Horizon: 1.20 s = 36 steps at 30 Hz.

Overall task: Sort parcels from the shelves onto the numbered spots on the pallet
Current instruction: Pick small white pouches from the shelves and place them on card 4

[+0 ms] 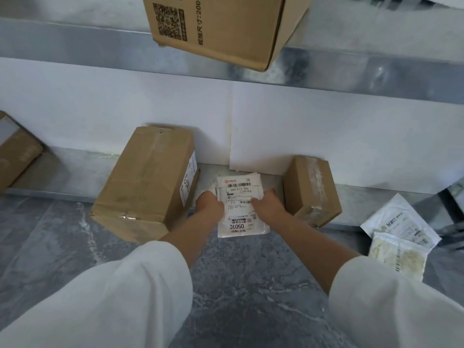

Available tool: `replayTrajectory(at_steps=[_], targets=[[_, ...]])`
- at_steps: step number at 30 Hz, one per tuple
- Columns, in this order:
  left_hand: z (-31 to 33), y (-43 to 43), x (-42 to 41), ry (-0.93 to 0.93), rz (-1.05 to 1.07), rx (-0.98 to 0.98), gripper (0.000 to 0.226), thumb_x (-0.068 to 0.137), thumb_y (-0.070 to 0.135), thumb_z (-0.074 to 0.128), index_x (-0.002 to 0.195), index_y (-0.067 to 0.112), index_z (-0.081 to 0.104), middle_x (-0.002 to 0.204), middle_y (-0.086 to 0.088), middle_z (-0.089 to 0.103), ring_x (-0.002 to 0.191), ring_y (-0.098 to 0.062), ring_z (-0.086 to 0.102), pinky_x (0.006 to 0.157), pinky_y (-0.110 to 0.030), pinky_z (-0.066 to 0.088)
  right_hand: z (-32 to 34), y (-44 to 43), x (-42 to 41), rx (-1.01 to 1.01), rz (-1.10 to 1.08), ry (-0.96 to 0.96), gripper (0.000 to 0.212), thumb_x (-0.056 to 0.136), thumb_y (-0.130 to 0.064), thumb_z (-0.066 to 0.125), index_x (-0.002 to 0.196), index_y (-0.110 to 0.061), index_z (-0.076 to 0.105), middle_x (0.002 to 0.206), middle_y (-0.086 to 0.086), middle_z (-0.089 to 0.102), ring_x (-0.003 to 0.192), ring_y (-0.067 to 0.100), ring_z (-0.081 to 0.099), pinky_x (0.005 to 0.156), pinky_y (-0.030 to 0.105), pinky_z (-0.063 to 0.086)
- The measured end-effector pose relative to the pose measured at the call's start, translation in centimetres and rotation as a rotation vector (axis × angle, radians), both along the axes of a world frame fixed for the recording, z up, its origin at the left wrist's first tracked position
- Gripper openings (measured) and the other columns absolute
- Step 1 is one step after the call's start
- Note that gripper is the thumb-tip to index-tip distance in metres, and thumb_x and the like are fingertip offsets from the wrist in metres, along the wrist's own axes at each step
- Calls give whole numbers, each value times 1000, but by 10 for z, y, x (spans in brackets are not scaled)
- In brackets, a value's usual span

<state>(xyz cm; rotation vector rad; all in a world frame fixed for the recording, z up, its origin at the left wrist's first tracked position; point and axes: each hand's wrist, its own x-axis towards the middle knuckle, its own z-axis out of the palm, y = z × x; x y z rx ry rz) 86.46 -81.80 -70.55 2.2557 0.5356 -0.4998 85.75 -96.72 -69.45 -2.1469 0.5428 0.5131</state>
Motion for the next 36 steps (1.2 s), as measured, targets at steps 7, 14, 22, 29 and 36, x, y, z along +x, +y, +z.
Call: replayTrajectory(at_steps=[7, 14, 22, 29, 36], targets=[[21, 2, -7, -103, 66, -80, 24, 96, 13, 48, 112, 3, 64, 108, -14, 66, 87, -28, 60, 65, -27, 46, 4, 3, -11, 188, -104, -58, 36, 98, -12, 52, 128, -2, 34, 127, 12, 58, 104, 26, 63, 59, 23, 51], [47, -37, -50, -169, 115, -54, 17, 101, 11, 37, 101, 4, 53, 97, -11, 57, 75, -21, 50, 47, -23, 31, 19, 0, -49, 166, -230, -55, 38, 97, -10, 53, 129, -3, 34, 125, 13, 57, 101, 27, 62, 61, 27, 49], [137, -8, -108, -130, 157, -59, 24, 99, 15, 39, 100, 3, 60, 98, -16, 66, 84, -30, 66, 72, -43, 57, 133, 16, -99, 254, -152, -4, 36, 95, -9, 55, 126, -8, 35, 111, 3, 57, 83, 16, 61, 46, 15, 49], [311, 8, -175, -66, 90, -212, 19, 95, 14, 46, 109, 10, 58, 98, -7, 67, 77, -20, 66, 62, -33, 59, 276, 23, -165, 343, -262, 130, 40, 89, -5, 64, 125, 0, 45, 123, 10, 62, 101, 24, 65, 53, 17, 52], [486, 40, -239, -47, 26, -218, 23, 92, 15, 58, 114, 7, 58, 102, 1, 62, 88, -15, 58, 70, -25, 44, 469, 44, -237, 334, -185, 147, 21, 92, -9, 61, 102, -12, 44, 116, 4, 57, 110, 21, 58, 89, 36, 51]])
